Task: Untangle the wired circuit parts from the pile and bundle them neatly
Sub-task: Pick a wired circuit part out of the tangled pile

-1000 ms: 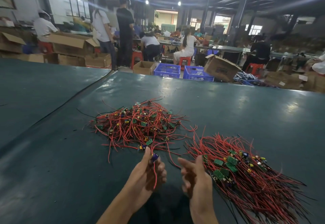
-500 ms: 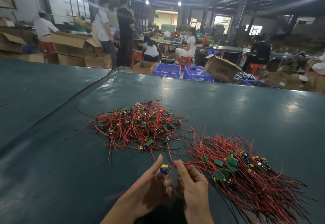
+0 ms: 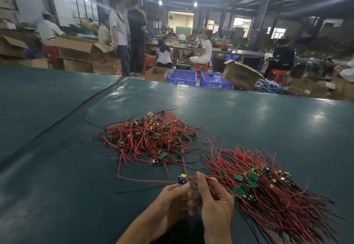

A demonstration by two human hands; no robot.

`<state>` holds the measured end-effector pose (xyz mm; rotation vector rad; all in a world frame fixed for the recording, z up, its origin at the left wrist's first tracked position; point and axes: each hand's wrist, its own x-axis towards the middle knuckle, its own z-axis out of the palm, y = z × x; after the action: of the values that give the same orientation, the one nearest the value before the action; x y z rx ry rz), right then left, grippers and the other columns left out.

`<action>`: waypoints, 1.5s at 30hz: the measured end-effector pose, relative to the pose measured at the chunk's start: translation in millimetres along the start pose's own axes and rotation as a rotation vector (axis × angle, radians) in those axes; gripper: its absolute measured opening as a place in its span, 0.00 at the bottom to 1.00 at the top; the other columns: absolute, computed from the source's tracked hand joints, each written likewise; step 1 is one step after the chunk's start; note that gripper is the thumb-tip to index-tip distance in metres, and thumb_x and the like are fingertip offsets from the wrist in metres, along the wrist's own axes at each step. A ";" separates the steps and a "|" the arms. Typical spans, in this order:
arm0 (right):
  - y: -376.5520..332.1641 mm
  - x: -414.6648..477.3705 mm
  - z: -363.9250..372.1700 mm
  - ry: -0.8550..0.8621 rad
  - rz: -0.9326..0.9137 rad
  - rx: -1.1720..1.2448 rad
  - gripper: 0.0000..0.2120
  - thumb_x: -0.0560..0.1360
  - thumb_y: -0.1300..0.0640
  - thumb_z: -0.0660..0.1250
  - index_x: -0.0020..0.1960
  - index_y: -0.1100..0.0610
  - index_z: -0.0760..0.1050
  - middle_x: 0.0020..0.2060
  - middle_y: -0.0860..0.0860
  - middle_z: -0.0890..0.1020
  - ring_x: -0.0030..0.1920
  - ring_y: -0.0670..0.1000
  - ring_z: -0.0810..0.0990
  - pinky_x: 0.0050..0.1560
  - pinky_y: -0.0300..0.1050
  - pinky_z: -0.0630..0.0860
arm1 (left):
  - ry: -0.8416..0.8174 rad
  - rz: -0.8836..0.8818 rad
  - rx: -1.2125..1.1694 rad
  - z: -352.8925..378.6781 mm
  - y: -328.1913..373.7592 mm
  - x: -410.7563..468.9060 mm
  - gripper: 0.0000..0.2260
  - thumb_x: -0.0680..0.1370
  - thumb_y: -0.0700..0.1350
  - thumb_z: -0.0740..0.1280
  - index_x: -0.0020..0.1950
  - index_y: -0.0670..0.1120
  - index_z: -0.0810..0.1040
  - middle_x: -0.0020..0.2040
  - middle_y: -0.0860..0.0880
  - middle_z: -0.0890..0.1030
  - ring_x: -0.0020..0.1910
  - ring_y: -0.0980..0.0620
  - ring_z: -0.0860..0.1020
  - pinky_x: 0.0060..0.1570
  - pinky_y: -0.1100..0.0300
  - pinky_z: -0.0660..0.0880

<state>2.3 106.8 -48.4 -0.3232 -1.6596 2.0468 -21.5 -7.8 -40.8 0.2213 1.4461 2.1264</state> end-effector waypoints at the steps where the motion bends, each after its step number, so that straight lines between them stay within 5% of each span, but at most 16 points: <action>1: -0.7 -0.8 0.0 -0.005 -0.028 -0.012 0.05 0.68 0.52 0.72 0.37 0.51 0.85 0.33 0.54 0.85 0.35 0.52 0.84 0.40 0.50 0.81 | 0.020 0.018 -0.017 1.3 -1.7 1.4 0.14 0.71 0.55 0.64 0.36 0.44 0.78 0.29 0.52 0.80 0.28 0.56 0.79 0.31 0.64 0.75; 5: -1.9 -2.4 1.7 -0.033 -0.170 -0.095 0.07 0.71 0.55 0.71 0.36 0.55 0.84 0.31 0.55 0.83 0.34 0.52 0.83 0.37 0.44 0.81 | 0.087 0.038 0.010 -1.7 -5.6 5.1 0.21 0.82 0.54 0.56 0.39 0.43 0.77 0.31 0.51 0.80 0.30 0.56 0.79 0.34 0.64 0.75; 8: -1.4 -2.8 4.0 -0.053 -0.174 -0.095 0.08 0.72 0.60 0.71 0.35 0.55 0.84 0.30 0.54 0.82 0.31 0.49 0.81 0.35 0.41 0.79 | 0.150 0.038 0.038 -5.2 -5.8 5.7 0.19 0.82 0.53 0.59 0.41 0.39 0.76 0.33 0.47 0.79 0.32 0.53 0.78 0.37 0.61 0.75; 11: -0.1 1.3 2.5 0.046 0.029 0.019 0.09 0.72 0.60 0.73 0.34 0.55 0.85 0.25 0.49 0.77 0.26 0.44 0.72 0.29 0.40 0.70 | 0.180 0.053 0.103 -5.2 -8.0 6.7 0.19 0.78 0.54 0.64 0.43 0.37 0.76 0.35 0.44 0.79 0.33 0.50 0.78 0.39 0.58 0.75; 16: -5.2 16.5 -12.0 0.195 0.210 0.227 0.06 0.72 0.57 0.73 0.38 0.56 0.86 0.20 0.48 0.68 0.21 0.43 0.61 0.22 0.37 0.63 | 0.036 0.074 0.170 5.2 1.1 1.3 0.18 0.75 0.56 0.64 0.31 0.45 0.77 0.30 0.47 0.77 0.29 0.53 0.76 0.36 0.63 0.74; 21: -14.3 32.3 -34.7 0.332 0.247 0.385 0.06 0.73 0.57 0.72 0.41 0.57 0.85 0.28 0.45 0.81 0.21 0.41 0.64 0.19 0.34 0.64 | -0.007 0.103 0.210 2.2 4.3 -1.4 0.18 0.75 0.55 0.62 0.28 0.47 0.76 0.27 0.47 0.76 0.27 0.53 0.74 0.36 0.64 0.72; 24: -15.3 33.3 -35.9 0.350 0.246 0.392 0.06 0.73 0.54 0.71 0.43 0.55 0.84 0.30 0.44 0.80 0.22 0.41 0.63 0.19 0.34 0.62 | 0.003 0.102 0.209 -1.5 3.4 -2.7 0.19 0.75 0.56 0.62 0.28 0.47 0.77 0.28 0.47 0.77 0.28 0.53 0.75 0.37 0.63 0.73; 28: -9.7 21.1 -21.6 0.165 0.218 0.201 0.13 0.67 0.46 0.71 0.40 0.55 0.85 0.24 0.46 0.73 0.21 0.42 0.62 0.20 0.34 0.60 | 0.043 0.107 0.182 -2.9 1.2 -0.8 0.19 0.73 0.59 0.62 0.30 0.48 0.78 0.29 0.47 0.77 0.29 0.51 0.75 0.38 0.61 0.73; 33: 2.5 -3.8 10.0 -0.152 0.126 -0.045 0.18 0.71 0.48 0.68 0.37 0.63 0.82 0.24 0.58 0.77 0.24 0.46 0.75 0.26 0.36 0.72 | 0.036 0.050 0.144 -3.2 -2.1 -0.4 0.17 0.78 0.55 0.63 0.37 0.48 0.84 0.32 0.48 0.79 0.31 0.53 0.77 0.35 0.63 0.74; 37: 1.1 5.6 -0.2 -0.030 0.140 -0.058 0.14 0.77 0.51 0.65 0.38 0.50 0.86 0.21 0.47 0.69 0.22 0.44 0.65 0.23 0.38 0.62 | 0.018 0.063 0.293 -4.5 -0.2 -1.6 0.21 0.77 0.60 0.62 0.28 0.50 0.77 0.27 0.50 0.77 0.30 0.53 0.76 0.38 0.66 0.73; 42: -7.0 29.1 -30.8 0.225 0.170 0.148 0.15 0.79 0.52 0.65 0.40 0.57 0.85 0.23 0.45 0.70 0.21 0.41 0.63 0.19 0.34 0.62 | -0.025 0.060 0.370 -4.2 0.5 -1.6 0.22 0.77 0.60 0.62 0.26 0.51 0.74 0.26 0.50 0.76 0.31 0.51 0.75 0.42 0.64 0.72; 45: -6.4 30.2 -35.3 0.235 0.148 0.134 0.16 0.79 0.51 0.64 0.37 0.54 0.85 0.24 0.45 0.70 0.22 0.41 0.64 0.19 0.34 0.63 | -0.036 0.045 0.323 -4.2 1.8 -3.6 0.22 0.76 0.59 0.62 0.25 0.50 0.72 0.25 0.49 0.75 0.31 0.50 0.75 0.42 0.63 0.73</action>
<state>-5.5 153.0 -47.1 -0.6309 -1.3872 2.1212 -20.8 -13.5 -40.4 0.4133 1.7727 1.9029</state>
